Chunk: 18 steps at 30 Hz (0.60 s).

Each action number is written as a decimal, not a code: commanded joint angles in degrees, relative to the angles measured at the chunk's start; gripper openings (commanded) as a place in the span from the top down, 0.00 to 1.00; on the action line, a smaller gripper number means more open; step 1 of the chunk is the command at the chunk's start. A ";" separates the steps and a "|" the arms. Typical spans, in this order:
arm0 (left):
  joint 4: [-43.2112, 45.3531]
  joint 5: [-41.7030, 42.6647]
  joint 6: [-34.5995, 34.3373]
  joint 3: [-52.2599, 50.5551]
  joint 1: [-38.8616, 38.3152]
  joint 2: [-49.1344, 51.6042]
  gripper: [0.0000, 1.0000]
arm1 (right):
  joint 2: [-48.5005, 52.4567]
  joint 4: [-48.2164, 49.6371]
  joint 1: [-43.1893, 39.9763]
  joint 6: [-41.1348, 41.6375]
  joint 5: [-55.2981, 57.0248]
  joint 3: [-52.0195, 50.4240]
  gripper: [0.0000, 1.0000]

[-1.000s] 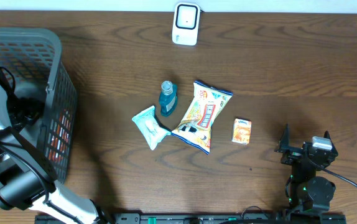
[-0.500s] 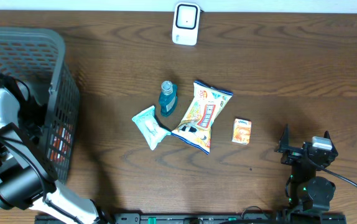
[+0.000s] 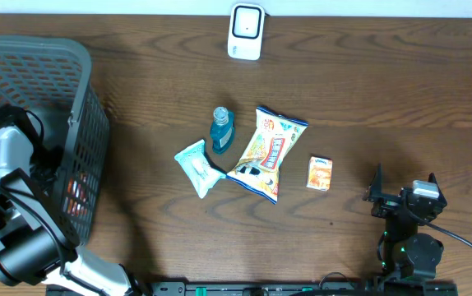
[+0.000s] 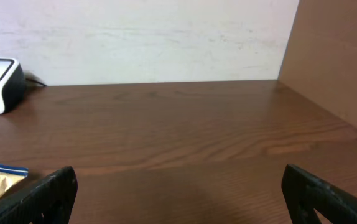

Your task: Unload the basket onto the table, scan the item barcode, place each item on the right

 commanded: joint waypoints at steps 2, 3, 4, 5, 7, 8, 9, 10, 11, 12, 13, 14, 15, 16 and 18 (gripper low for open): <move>0.39 -9.49 -4.26 -2.36 1.49 2.86 0.11 | -0.26 -0.02 -0.33 -0.44 0.09 -0.26 0.01; 0.26 -9.42 -4.59 -2.36 1.49 2.86 0.22 | -0.26 -0.02 -0.33 -0.44 0.09 -0.26 0.01; 0.15 -9.29 -5.70 -2.36 1.49 2.86 0.28 | -0.26 -0.02 -0.33 -0.44 0.09 -0.26 0.01; -0.04 -9.14 -7.15 -2.36 1.49 2.86 0.37 | -0.26 -0.02 -0.33 -0.46 0.09 -0.26 0.01; -0.28 -6.82 -8.96 -2.38 1.49 2.86 0.44 | -0.26 -0.02 -0.33 -0.46 0.09 -0.26 0.01; -0.46 -2.89 -8.92 -2.38 1.49 2.89 0.41 | -0.26 -0.02 -0.33 -0.46 0.09 -0.26 0.01; -0.74 -1.81 -8.92 -2.38 1.49 2.89 0.27 | -0.26 -0.02 -0.33 -0.44 0.09 -0.26 0.01; -1.11 -1.66 -8.96 -2.38 1.46 2.89 0.14 | -0.26 -0.02 -0.33 -0.46 0.09 -0.26 0.01; -1.60 -1.73 -8.94 -2.38 1.46 2.89 0.05 | -0.26 -0.02 -0.33 -0.46 0.07 -0.26 0.01; -2.01 -1.73 -8.94 -2.38 1.46 2.89 0.02 | -0.26 -0.02 -0.33 -0.44 0.07 -0.26 0.01; -2.60 -1.73 -8.92 -2.38 1.46 2.89 0.02 | -0.26 -0.02 -0.33 -0.44 0.09 -0.26 0.01; -3.21 -1.75 -8.92 -2.38 1.49 2.89 0.02 | -0.26 -0.02 -0.33 -0.44 0.09 -0.26 0.01; -3.63 -1.75 -8.92 -2.38 1.46 2.89 0.02 | -0.26 -0.02 -0.33 -0.44 0.09 -0.26 0.01; -3.98 -1.75 -8.92 -2.38 1.46 2.89 0.02 | -0.26 -0.02 -0.33 -0.44 0.09 -0.26 0.01; -4.07 -1.73 -8.90 -2.38 1.46 2.86 0.02 | -0.26 -0.02 -0.33 -0.44 0.09 -0.26 0.01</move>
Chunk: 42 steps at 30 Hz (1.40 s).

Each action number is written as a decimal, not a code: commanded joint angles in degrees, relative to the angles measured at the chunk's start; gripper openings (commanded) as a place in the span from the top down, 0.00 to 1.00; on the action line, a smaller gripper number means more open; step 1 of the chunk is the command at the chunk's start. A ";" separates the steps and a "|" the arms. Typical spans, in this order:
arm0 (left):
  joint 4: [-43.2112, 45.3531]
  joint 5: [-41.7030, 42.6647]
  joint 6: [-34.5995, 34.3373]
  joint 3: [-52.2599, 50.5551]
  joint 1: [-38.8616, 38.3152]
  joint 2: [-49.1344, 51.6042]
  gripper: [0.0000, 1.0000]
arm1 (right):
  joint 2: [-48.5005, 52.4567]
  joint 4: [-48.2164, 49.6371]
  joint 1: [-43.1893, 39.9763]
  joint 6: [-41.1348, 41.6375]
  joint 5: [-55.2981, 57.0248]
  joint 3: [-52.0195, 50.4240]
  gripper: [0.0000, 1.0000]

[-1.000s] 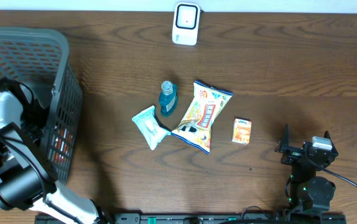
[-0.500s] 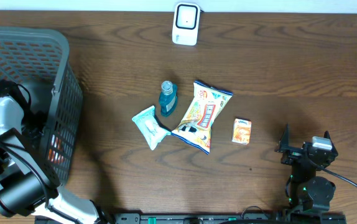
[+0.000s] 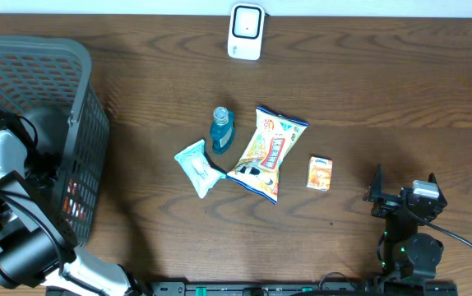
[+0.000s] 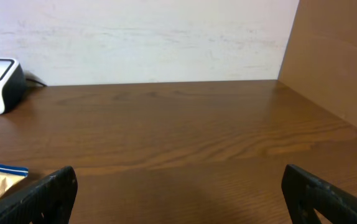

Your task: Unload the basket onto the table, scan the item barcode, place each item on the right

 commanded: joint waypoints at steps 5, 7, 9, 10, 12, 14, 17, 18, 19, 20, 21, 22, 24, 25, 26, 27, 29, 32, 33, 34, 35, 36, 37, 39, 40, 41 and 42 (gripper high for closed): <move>-0.87 1.20 3.61 -1.20 -0.13 0.13 0.02 | -0.26 -0.02 -0.33 -0.46 0.09 -0.26 0.01; -0.90 1.20 3.41 -0.74 -0.09 -3.28 0.02 | -0.26 -0.02 -0.33 -0.46 0.07 -0.26 0.01; -0.85 1.18 3.41 -0.66 -0.09 -7.58 0.02 | -0.26 -0.02 -0.33 -0.46 0.09 -0.26 0.01; -0.85 1.18 3.41 -0.66 -0.09 -9.57 0.02 | -0.26 -0.02 -0.33 -0.44 0.09 -0.26 0.01; -0.94 1.20 3.43 -0.66 -0.13 -13.27 0.02 | -0.26 -0.02 -0.33 -0.46 0.09 -0.26 0.01; -1.03 1.22 3.45 -0.66 -0.28 -15.39 0.02 | -0.26 -0.02 -0.33 -0.44 0.09 -0.26 0.01; -1.29 1.53 3.50 -0.98 -0.28 -16.00 0.02 | -0.26 -0.02 -0.33 -0.46 0.09 -0.26 0.01; -1.25 2.32 3.80 -1.31 -0.28 -15.69 0.02 | -0.26 -0.02 -0.33 -0.46 0.09 -0.26 0.01; -1.14 3.93 4.83 -1.86 -0.26 -15.30 0.02 | -0.26 -0.02 -0.33 -0.44 0.09 -0.26 0.01; -1.01 5.18 5.42 -2.49 -0.28 -14.84 0.02 | -0.26 -0.02 -0.33 -0.44 0.09 -0.26 0.01; -0.83 5.95 5.57 -3.10 -0.28 -14.47 0.02 | -0.26 -0.02 -0.33 -0.44 0.07 -0.26 0.01; -0.42 6.38 5.62 -4.20 -0.28 -13.97 0.02 | -0.26 -0.02 -0.33 -0.44 0.09 -0.26 0.01; 0.70 6.38 5.64 -5.81 -0.26 -13.44 0.02 | -0.26 -0.02 -0.33 -0.44 0.07 -0.26 0.01; 1.53 6.40 5.81 -6.91 -0.26 -13.16 0.02 | -0.26 -0.02 -0.33 -0.44 0.09 -0.26 0.01; 2.49 6.80 6.05 -8.04 -0.28 -13.03 0.02 | -0.26 -0.02 -0.33 -0.46 0.07 -0.26 0.01; 3.41 7.02 6.08 -9.14 -0.28 -12.92 0.02 | -0.26 -0.02 -0.33 -0.44 0.09 -0.26 0.01; 5.70 7.23 6.05 -11.78 -0.28 -12.57 0.02 | -0.26 -0.02 -0.33 -0.44 0.09 -0.26 0.01; 8.74 7.19 6.05 -14.19 -0.26 -11.74 0.02 | -0.26 -0.02 -0.33 -0.46 0.07 -0.26 0.01; 9.92 7.19 6.05 -14.97 -0.26 -11.28 0.02 | -0.26 -0.02 -0.33 -0.44 0.09 -0.26 0.01; 10.86 7.19 6.03 -15.65 -0.28 -10.82 0.02 | -0.26 -0.02 -0.33 -0.44 0.09 -0.26 0.01; 11.61 7.19 6.03 -16.20 -0.26 -10.34 0.02 | -0.26 -0.02 -0.33 -0.46 0.09 -0.26 0.01; 12.24 7.17 6.03 -16.70 -0.26 -9.73 0.02 | -0.26 -0.02 -0.33 -0.44 0.09 -0.26 0.01; 12.94 7.21 6.03 -17.20 -0.26 -8.92 0.02 | -0.26 -0.02 -0.33 -0.46 0.07 -0.26 0.01; 13.60 7.19 6.03 -17.79 -0.26 -6.23 0.09 | -0.26 -0.02 -0.33 -0.44 0.09 -0.26 0.01; 13.57 7.19 6.05 -17.81 -0.26 -5.16 0.34 | -0.26 -0.02 -0.33 -0.44 0.09 -0.26 0.01; 13.57 7.17 6.05 -17.81 -0.26 -3.78 0.58 | -0.26 -0.02 -0.33 -0.44 0.07 -0.26 0.01; 13.60 7.17 6.05 -17.81 -0.26 -2.84 0.79 | -0.26 -0.02 -0.33 -0.44 0.09 -0.26 0.01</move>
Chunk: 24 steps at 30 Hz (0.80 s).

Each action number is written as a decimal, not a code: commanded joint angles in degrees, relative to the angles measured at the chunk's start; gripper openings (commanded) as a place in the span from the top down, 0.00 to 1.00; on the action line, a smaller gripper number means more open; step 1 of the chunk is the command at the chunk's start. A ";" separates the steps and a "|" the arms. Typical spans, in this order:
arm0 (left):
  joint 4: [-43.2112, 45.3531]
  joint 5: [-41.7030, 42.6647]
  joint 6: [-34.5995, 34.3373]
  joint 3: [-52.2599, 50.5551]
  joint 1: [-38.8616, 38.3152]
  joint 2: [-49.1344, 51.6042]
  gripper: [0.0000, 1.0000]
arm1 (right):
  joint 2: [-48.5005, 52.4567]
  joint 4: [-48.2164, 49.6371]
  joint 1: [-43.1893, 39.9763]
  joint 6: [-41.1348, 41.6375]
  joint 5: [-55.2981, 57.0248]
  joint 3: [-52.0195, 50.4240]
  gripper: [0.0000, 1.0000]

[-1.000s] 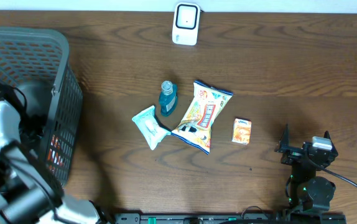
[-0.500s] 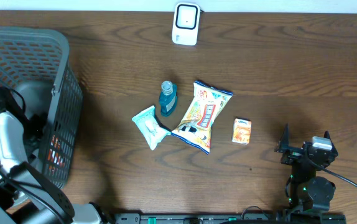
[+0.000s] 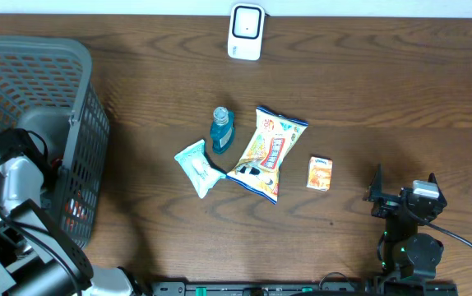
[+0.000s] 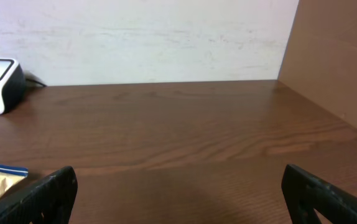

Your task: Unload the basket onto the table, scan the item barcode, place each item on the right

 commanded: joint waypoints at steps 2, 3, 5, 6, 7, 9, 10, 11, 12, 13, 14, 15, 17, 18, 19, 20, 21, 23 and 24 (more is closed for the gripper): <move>0.02 0.81 0.92 -3.06 -0.20 8.48 0.92 | -0.26 -0.04 -0.33 -0.46 0.09 -0.26 0.01; -0.22 0.81 0.92 -2.75 -0.17 8.50 0.92 | -0.26 -0.04 -0.33 -0.44 0.09 -0.26 0.01; -2.03 0.79 1.18 -0.94 -0.17 7.89 0.93 | -0.26 -0.04 -0.33 -0.46 0.09 -0.26 0.01; -3.56 0.76 1.81 0.76 -0.15 7.32 0.93 | -0.26 -0.04 -0.33 -0.46 0.09 -0.26 0.01; -5.09 0.37 2.45 2.64 -0.09 6.69 0.93 | -0.26 -0.04 -0.33 -0.46 0.09 -0.26 0.01; -9.16 -0.96 2.40 7.67 0.02 4.87 0.93 | -0.26 -0.04 -0.33 -0.46 0.09 -0.26 0.01; -10.93 -0.94 2.40 10.25 0.15 3.93 0.93 | -0.26 -0.04 -0.33 -0.44 0.09 -0.26 0.01; -13.55 -0.90 2.38 14.86 0.33 2.01 0.93 | -0.26 -0.04 -0.33 -0.46 0.09 -0.26 0.01; -15.26 -0.90 1.88 19.43 0.33 -0.46 0.93 | -0.26 -0.04 -0.33 -0.44 0.07 -0.26 0.01; -15.93 -0.90 1.16 22.23 0.33 -2.38 0.93 | -0.26 -0.04 -0.33 -0.46 0.09 -0.26 0.01; -16.17 -0.90 0.59 24.11 0.33 -3.87 0.93 | -0.26 -0.04 -0.33 -0.44 0.09 -0.26 0.01; -16.31 -0.87 -0.09 25.83 0.33 -5.51 0.93 | -0.26 -0.04 -0.33 -0.46 0.09 -0.26 0.01; -16.24 -0.90 -1.84 29.64 0.33 -10.21 0.93 | -0.26 -0.04 -0.33 -0.44 0.09 -0.26 0.01; -16.11 -0.85 -2.71 30.77 0.33 -12.24 0.93 | -0.26 -0.04 -0.33 -0.44 0.09 -0.26 0.01; -16.11 -0.83 -3.56 31.56 0.33 -13.97 0.93 | -0.26 -0.04 -0.33 -0.46 0.09 -0.26 0.01; -16.06 -0.26 -4.76 32.33 0.31 -16.17 0.93 | -0.26 -0.04 -0.33 -0.46 0.09 -0.26 0.01; -15.74 1.16 -5.40 32.57 0.31 -17.94 0.93 | -0.26 -0.04 -0.33 -0.46 0.09 -0.26 0.01; -14.27 8.37 -5.77 32.59 0.28 -22.25 0.93 | -0.26 -0.04 -0.33 -0.46 0.09 -0.26 0.01; -13.57 12.44 -5.77 32.59 0.09 -23.96 0.93 | -0.26 -0.04 -0.33 -0.46 0.09 -0.26 0.01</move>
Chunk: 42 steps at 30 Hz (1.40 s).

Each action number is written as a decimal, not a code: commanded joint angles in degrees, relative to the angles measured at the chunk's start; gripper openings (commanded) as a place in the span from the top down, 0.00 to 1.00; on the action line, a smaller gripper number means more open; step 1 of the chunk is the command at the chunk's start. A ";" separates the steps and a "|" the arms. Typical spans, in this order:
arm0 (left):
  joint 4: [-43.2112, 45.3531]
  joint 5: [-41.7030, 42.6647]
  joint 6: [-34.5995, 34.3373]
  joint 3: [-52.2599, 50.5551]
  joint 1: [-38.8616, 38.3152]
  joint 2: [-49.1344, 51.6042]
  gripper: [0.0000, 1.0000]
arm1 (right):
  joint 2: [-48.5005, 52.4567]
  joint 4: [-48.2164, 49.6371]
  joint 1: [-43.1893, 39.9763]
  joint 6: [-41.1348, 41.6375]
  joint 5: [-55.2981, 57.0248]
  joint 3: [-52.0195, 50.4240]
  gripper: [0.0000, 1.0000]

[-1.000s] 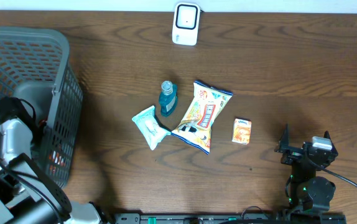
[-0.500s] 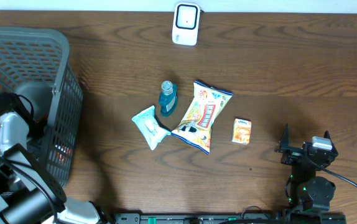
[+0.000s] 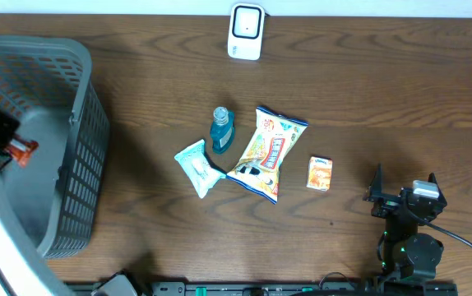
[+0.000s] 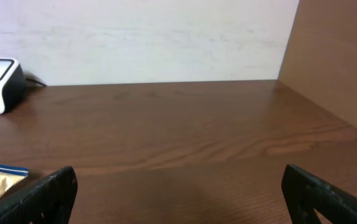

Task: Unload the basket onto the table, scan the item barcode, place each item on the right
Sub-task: 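Lift the snack bar out of the basket and carry it toward the scanner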

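The white barcode scanner (image 3: pixel 245 31) stands at the table's far edge, and in the right wrist view the scanner is at the far left. My left gripper is raised over the grey basket (image 3: pixel 71 140), close under the overhead camera, shut on a small red-orange item (image 3: pixel 22 150). My right gripper (image 3: pixel 402 187) rests open at the front right with nothing between its fingers (image 4: pixel 54 190). On the table's middle lie a blue bottle (image 3: pixel 221 130), a snack bag (image 3: pixel 266 153), a pale wipes pack (image 3: pixel 198 167) and a small orange box (image 3: pixel 320 173).
The basket fills the left side of the table. A brown cardboard wall (image 4: pixel 334 56) stands to the right of the right arm. A corner of the snack bag shows beside the right gripper's left finger.
My left gripper was low inside the basket; now it is up above the basket with a small red-orange item in it. The right arm and the table items have not moved.
My left arm reached down into the basket at the first moment and stayed inside it through the two later ones, shifting a little. Now it is lifted out with a red-orange item held. The right gripper stayed open and still throughout.
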 commanded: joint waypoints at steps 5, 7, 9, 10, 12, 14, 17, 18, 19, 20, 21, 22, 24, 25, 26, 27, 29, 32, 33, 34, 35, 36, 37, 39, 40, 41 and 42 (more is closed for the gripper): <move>4.35 30.95 -1.03 0.55 -5.29 -11.19 0.93 | -0.26 -0.04 -0.33 -0.46 0.09 -0.24 0.01; 4.52 35.21 -0.83 0.52 -10.25 -12.26 0.93 | -0.26 -0.04 -0.33 -0.46 0.07 -0.24 0.01; 4.52 36.52 -0.24 0.37 -16.70 -12.44 0.93 | -0.26 -0.04 -0.33 -0.44 0.09 -0.24 0.01; 4.61 36.48 0.68 0.20 -20.96 -12.26 0.93 | -0.26 -0.04 -0.33 -0.46 0.07 -0.24 0.01; 5.99 36.22 2.34 -0.28 -29.88 -11.23 0.93 | -0.26 -0.04 -0.33 -0.44 0.09 -0.24 0.01; 8.66 35.43 2.82 -0.83 -38.53 -9.44 0.93 | -0.26 -0.04 -0.33 -0.46 0.09 -0.24 0.01; 13.53 29.79 2.80 -0.87 -51.28 -5.01 0.93 | -0.26 -0.04 -0.33 -0.44 0.09 -0.24 0.01; 14.99 27.43 2.82 -0.87 -54.71 -3.37 0.93 | -0.26 -0.04 -0.33 -0.44 0.09 -0.24 0.01; 16.74 24.59 2.78 -0.87 -58.55 -1.20 0.93 | -0.26 -0.04 -0.33 -0.46 0.09 -0.24 0.01; 18.21 22.58 2.75 -0.87 -61.35 0.70 0.93 | -0.26 -0.04 -0.33 -0.44 0.07 -0.24 0.01; 20.17 20.70 2.73 -0.87 -64.43 3.19 0.93 | -0.26 -0.04 -0.33 -0.44 0.09 -0.24 0.01; 22.03 19.50 2.34 -0.87 -66.75 5.40 0.93 | -0.26 -0.04 -0.33 -0.46 0.07 -0.24 0.01; 27.54 17.07 -2.51 -0.87 -71.58 11.61 0.93 | -0.26 -0.04 -0.33 -0.44 0.07 -0.24 0.01; 30.18 16.72 -5.29 -0.87 -73.24 14.45 0.93 | -0.26 -0.04 -0.33 -0.46 0.09 -0.24 0.01; 33.92 16.72 -9.35 -0.87 -75.17 18.32 0.93 | -0.26 -0.04 -0.33 -0.44 0.09 -0.24 0.01; 36.63 16.74 -12.66 -0.87 -76.43 21.07 0.93 | -0.26 -0.04 -0.33 -0.44 0.09 -0.24 0.01; 41.51 16.76 -18.27 -0.87 -78.62 26.14 0.93 | -0.26 -0.04 -0.33 -0.46 0.09 -0.24 0.01; 48.57 16.81 -23.69 -0.87 -81.94 33.18 0.93 | -0.26 -0.04 -0.33 -0.44 0.09 -0.24 0.01; 50.51 16.81 -25.05 -0.87 -83.06 35.28 0.92 | -0.26 -0.04 -0.33 -0.46 0.09 -0.24 0.01; 51.69 16.79 -26.16 -0.87 -83.91 36.87 0.93 | -0.26 -0.04 -0.33 -0.46 0.07 -0.24 0.01; 52.63 16.76 -27.43 -0.87 -84.74 38.40 0.93 | -0.26 -0.04 -0.33 -0.44 0.07 -0.24 0.01; 53.31 16.74 -29.16 -0.87 -85.55 39.98 0.93 | -0.26 -0.04 -0.33 -0.46 0.09 -0.24 0.01; 53.66 16.74 -30.93 -0.87 -86.18 41.46 0.93 | -0.26 -0.04 -0.33 -0.46 0.09 -0.24 0.01; 53.79 16.74 -33.99 -0.87 -87.12 43.87 0.93 | -0.26 -0.04 -0.33 -0.46 0.09 -0.24 0.01; 53.75 16.81 -35.04 -0.87 -87.45 44.89 0.93 | -0.26 -0.04 -0.33 -0.46 0.09 -0.24 0.01; 53.75 17.05 -35.65 -0.87 -87.73 45.70 0.93 | -0.26 -0.04 -0.33 -0.44 0.09 -0.24 0.01; 53.72 18.12 -36.04 -0.87 -88.08 47.25 0.93 | -0.26 -0.04 -0.33 -0.44 0.09 -0.24 0.01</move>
